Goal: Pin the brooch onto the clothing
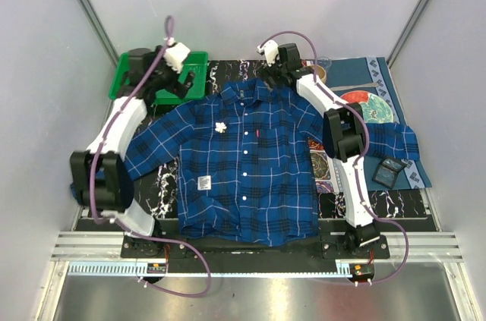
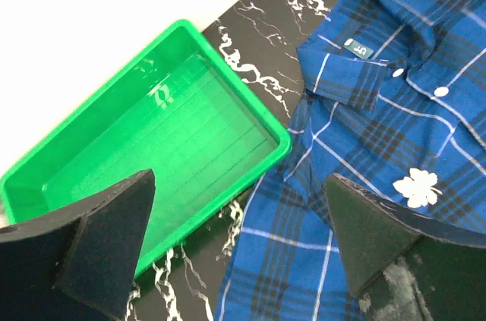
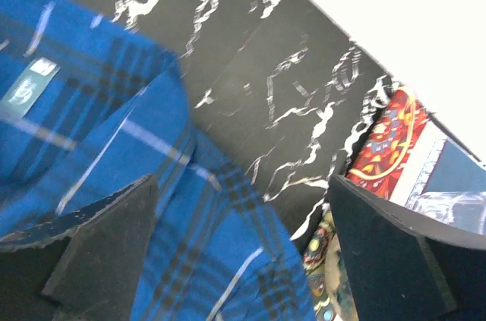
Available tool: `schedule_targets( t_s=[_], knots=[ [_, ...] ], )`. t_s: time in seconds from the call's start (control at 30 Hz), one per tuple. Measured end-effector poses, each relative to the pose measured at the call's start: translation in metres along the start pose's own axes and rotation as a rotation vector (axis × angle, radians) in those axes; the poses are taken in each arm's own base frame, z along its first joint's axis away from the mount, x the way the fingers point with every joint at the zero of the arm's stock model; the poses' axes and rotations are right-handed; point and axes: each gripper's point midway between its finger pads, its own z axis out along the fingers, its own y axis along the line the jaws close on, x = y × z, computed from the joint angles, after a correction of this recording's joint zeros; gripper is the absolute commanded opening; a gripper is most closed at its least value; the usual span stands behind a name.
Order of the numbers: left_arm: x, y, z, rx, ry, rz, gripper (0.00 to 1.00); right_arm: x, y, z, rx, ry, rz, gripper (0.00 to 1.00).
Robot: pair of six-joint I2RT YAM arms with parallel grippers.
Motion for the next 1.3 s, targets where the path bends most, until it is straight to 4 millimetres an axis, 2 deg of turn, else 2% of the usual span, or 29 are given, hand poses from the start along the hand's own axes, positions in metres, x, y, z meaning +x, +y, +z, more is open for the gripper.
schedule_targets(
  t_s=[0.07,0.13,0.2,0.27,0.33,0.4,0.5,0.53,0.57,0.6,0.67,0.77,0.83,0.9,1.1,1.3],
  knots=[
    [-0.011,0.014,-0.034,-0.031,-0.067,-0.057,0.99,0.001,0.008,-0.009,-0.058,0.022,-0.007,0.99],
    [-0.010,0.018,-0.059,-0.007,-0.083,-0.089,0.99,0.002,0.022,-0.028,-0.153,0.060,-0.009,0.97],
    [-0.001,0.019,-0.079,0.036,-0.052,-0.102,0.99,0.000,0.035,-0.054,-0.250,0.092,-0.013,0.95],
    [0.017,0.002,-0.093,0.141,0.009,-0.078,0.99,-0.005,0.050,-0.090,-0.345,0.107,-0.019,0.93],
    [0.039,-0.030,-0.102,0.264,0.060,-0.031,0.99,-0.006,0.066,-0.134,-0.431,0.125,-0.027,0.92],
    [0.071,-0.079,-0.118,0.400,0.127,-0.004,0.98,0.002,0.086,-0.179,-0.504,0.151,-0.039,0.88],
    [0.114,-0.157,-0.150,0.573,0.205,0.059,0.88,0.031,0.130,-0.246,-0.633,0.221,-0.066,0.69],
    [0.124,-0.183,-0.163,0.634,0.221,0.097,0.85,0.044,0.144,-0.262,-0.675,0.249,-0.073,0.63],
    [0.129,-0.199,-0.172,0.673,0.225,0.137,0.75,0.059,0.156,-0.275,-0.714,0.289,-0.077,0.53],
    [0.135,-0.216,-0.179,0.704,0.224,0.198,0.70,0.075,0.165,-0.285,-0.746,0.332,-0.077,0.47],
    [0.146,-0.243,-0.190,0.770,0.222,0.306,0.65,0.106,0.175,-0.294,-0.783,0.421,-0.069,0.40],
    [0.169,-0.267,-0.202,0.860,0.240,0.437,0.76,0.156,0.188,-0.308,-0.817,0.569,-0.051,0.37],
    [0.182,-0.278,-0.211,0.912,0.258,0.477,0.77,0.173,0.192,-0.314,-0.824,0.622,-0.055,0.36],
    [0.186,-0.288,-0.223,0.953,0.261,0.509,0.74,0.185,0.197,-0.317,-0.830,0.658,-0.058,0.35],
    [0.174,-0.311,-0.238,0.999,0.215,0.612,0.67,0.205,0.202,-0.311,-0.813,0.724,-0.043,0.35],
    [0.198,-0.328,-0.236,1.028,0.313,0.689,0.66,0.221,0.202,-0.304,-0.779,0.766,-0.040,0.36]
  ],
)
